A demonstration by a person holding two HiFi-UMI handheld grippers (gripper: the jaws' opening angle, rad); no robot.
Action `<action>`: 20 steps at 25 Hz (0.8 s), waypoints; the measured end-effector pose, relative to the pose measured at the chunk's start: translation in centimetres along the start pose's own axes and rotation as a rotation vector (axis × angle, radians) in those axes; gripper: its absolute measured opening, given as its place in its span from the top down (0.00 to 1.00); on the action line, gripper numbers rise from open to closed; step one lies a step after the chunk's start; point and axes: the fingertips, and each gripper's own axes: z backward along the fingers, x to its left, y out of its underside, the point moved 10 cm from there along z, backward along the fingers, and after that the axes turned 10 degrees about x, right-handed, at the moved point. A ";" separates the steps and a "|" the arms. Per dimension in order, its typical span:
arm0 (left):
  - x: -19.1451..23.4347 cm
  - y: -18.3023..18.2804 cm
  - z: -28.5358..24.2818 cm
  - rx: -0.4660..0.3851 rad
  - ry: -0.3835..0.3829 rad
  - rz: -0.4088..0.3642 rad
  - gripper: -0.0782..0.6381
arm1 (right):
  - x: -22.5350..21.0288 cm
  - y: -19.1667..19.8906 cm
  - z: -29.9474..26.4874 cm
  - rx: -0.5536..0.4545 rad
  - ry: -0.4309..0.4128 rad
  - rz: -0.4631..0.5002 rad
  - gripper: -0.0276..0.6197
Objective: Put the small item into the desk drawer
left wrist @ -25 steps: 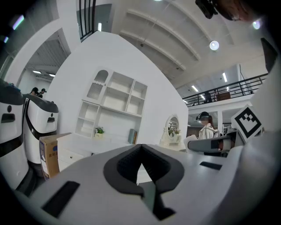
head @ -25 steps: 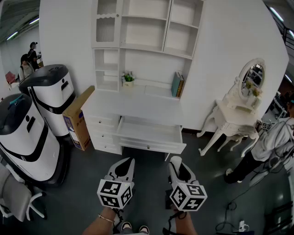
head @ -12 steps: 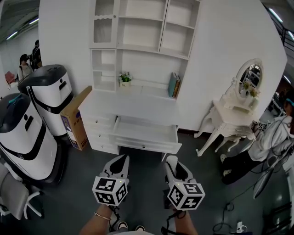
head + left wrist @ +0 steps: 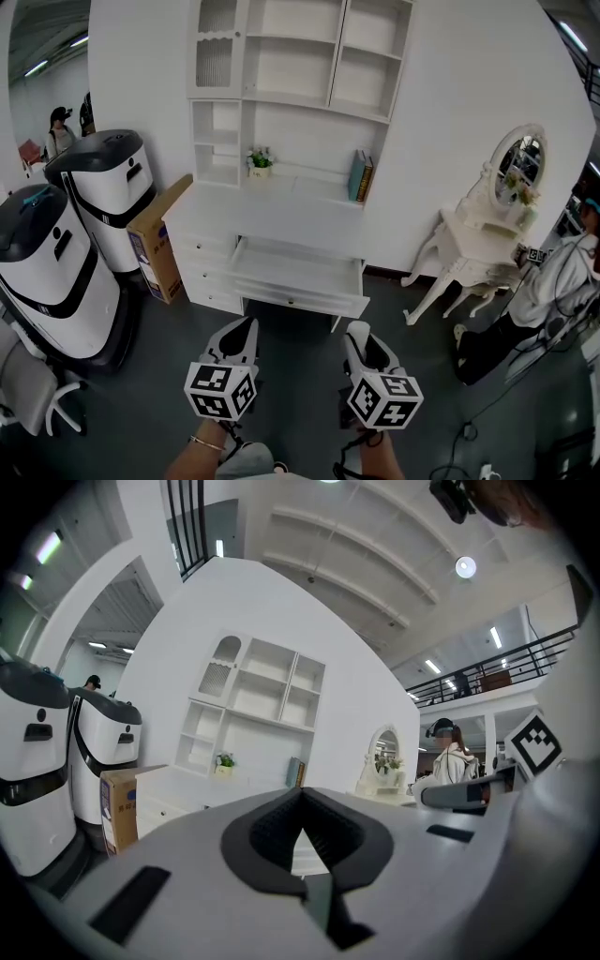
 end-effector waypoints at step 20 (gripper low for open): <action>7.4 -5.1 -15.4 -0.002 0.036 -0.020 0.89 | -3.6 -6.3 -14.5 -0.005 0.060 -0.037 0.69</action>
